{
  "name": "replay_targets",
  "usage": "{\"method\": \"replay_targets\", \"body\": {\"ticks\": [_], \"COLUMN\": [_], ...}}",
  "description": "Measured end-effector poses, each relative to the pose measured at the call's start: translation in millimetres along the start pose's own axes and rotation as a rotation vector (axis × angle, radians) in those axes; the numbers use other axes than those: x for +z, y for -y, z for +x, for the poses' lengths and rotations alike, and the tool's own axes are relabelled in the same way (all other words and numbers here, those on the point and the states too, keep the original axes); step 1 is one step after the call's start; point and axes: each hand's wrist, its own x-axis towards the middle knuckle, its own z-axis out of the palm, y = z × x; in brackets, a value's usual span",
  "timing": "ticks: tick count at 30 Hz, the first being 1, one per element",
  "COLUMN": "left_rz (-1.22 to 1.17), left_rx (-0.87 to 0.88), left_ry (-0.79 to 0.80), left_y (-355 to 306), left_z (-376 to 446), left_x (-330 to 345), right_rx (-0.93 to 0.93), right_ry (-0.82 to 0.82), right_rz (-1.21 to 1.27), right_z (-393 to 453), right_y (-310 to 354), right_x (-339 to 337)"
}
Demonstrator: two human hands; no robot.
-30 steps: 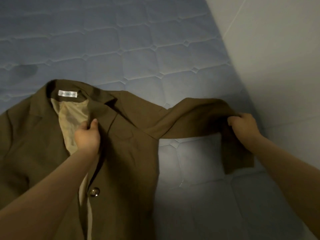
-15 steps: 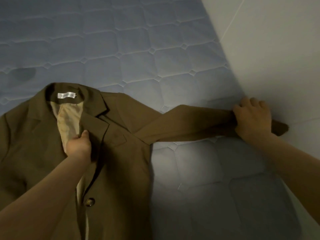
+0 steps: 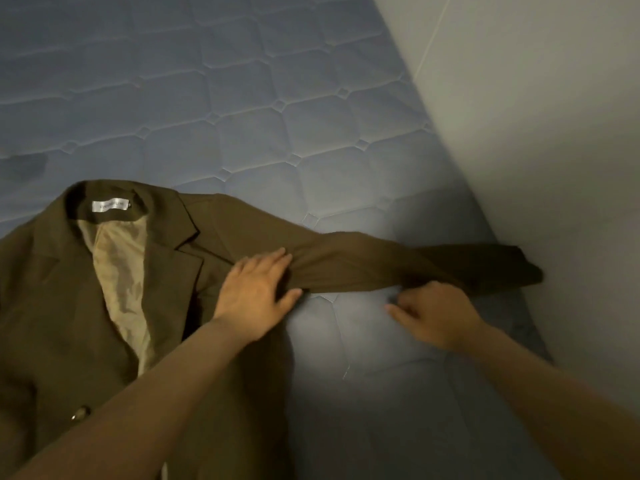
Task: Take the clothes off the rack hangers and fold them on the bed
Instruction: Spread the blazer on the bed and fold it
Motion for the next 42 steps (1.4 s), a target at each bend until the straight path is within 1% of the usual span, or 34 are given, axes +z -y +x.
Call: {"method": "replay_targets", "body": {"ticks": [1, 2, 3, 4, 5, 7, 9, 10, 13, 15, 18, 20, 22, 24, 26, 27, 29, 32, 35, 37, 39, 40, 42], "left_rz": [0.038, 0.065, 0.093, 0.125, 0.159, 0.215, 0.231, 0.222, 0.16, 0.152, 0.146, 0.038, -0.049, -0.046, -0.012, 0.001, 0.009, 0.012, -0.026, -0.057, -0.096, -0.119, -0.152], "left_rx": [-0.004, -0.012, -0.009, 0.004, 0.02, 0.039, 0.033, 0.019, -0.065, -0.137, -0.229, -0.281, -0.285, -0.239, -0.188, -0.178, -0.194, -0.257, -0.312, -0.335, -0.341, -0.344, -0.341], "left_ry": [0.08, 0.146, 0.192, 0.226, 0.257, 0.31, 0.339, 0.343, 0.346, 0.333, 0.279, 0.212, 0.15, 0.107, 0.082, 0.072, 0.035, 0.006, 0.024, 0.029, 0.023, 0.014, 0.0], "left_y": [-7.1, -11.7, -14.4, -16.3, -16.2, -13.9, -12.2, -12.0, -13.1, -13.2, -12.3, -11.4, -9.9, -3.9, 6.1, 11.6, 25.1, 45.1, 65.0, 76.2, 84.6, 91.3, 100.4], "left_z": [3.2, 4.3, 4.0, 3.2, 2.2, 1.8, 3.8, 4.7, 7.6, 8.6, 11.3, 12.9, 11.3, 2.9, -11.5, -20.0, -37.6, -57.8, -73.3, -84.0, -94.5, -101.7, -112.6], "left_x": [7.0, 12.2, 16.6, 19.8, 23.5, 27.0, 27.1, 26.8, 25.4, 24.9, 21.0, 16.5, 12.1, 7.9, 5.3, 4.9, 3.6, 0.9, -4.9, -10.2, -15.5, -18.9, -24.2], "right_rx": [0.21, 0.434, 0.656, 0.811, 0.904, 0.988, 0.957, 0.926, 0.912, 0.848, 0.761, 0.701, 0.683, 0.77, 0.911, 0.946, 0.971, 1.011, 1.041, 0.998, 0.951, 0.938, 0.929], "right_ry": [0.141, 0.214, 0.199, 0.128, 0.026, -0.213, -0.38, -0.424, -0.53, -0.564, -0.542, -0.52, -0.496, -0.532, -0.67, -0.737, -0.819, -0.871, -0.858, -0.833, -0.881, -0.906, -0.945], "right_rz": [0.137, 0.407, 0.75, 1.038, 1.273, 1.649, 1.925, 2.017, 2.197, 2.237, 2.196, 2.164, 2.125, 2.029, 1.867, 1.795, 1.69, 1.539, 1.568, 1.644, 1.665, 1.643, 1.515], "right_z": [-0.7, 1.3, 4.3, 6.5, 8.2, 14.7, 21.6, 25.1, 29.8, 28.3, 24.7, 22.9, 21.8, 22.3, 22.1, 21.1, 19.3, 17.5, 17.2, 17.5, 17.9, 20.2, 23.8], "right_y": [1.4, 3.1, 5.1, 5.8, 6.6, 5.3, 3.3, 5.3, 6.4, 6.9, 10.0, 11.0, 9.8, 12.7, 17.1, 18.7, 24.6, 41.1, 65.3, 85.9, 105.5, 118.0, 140.3], "right_x": [7.8, 14.5, 18.6, 19.8, 20.4, 19.4, 19.8, 16.7, 6.7, -3.7, -19.4, -32.3, -41.8, -47.4, -52.7, -54.2, -56.9, -61.2, -70.8, -80.6, -90.2, -94.2, -103.8]}}
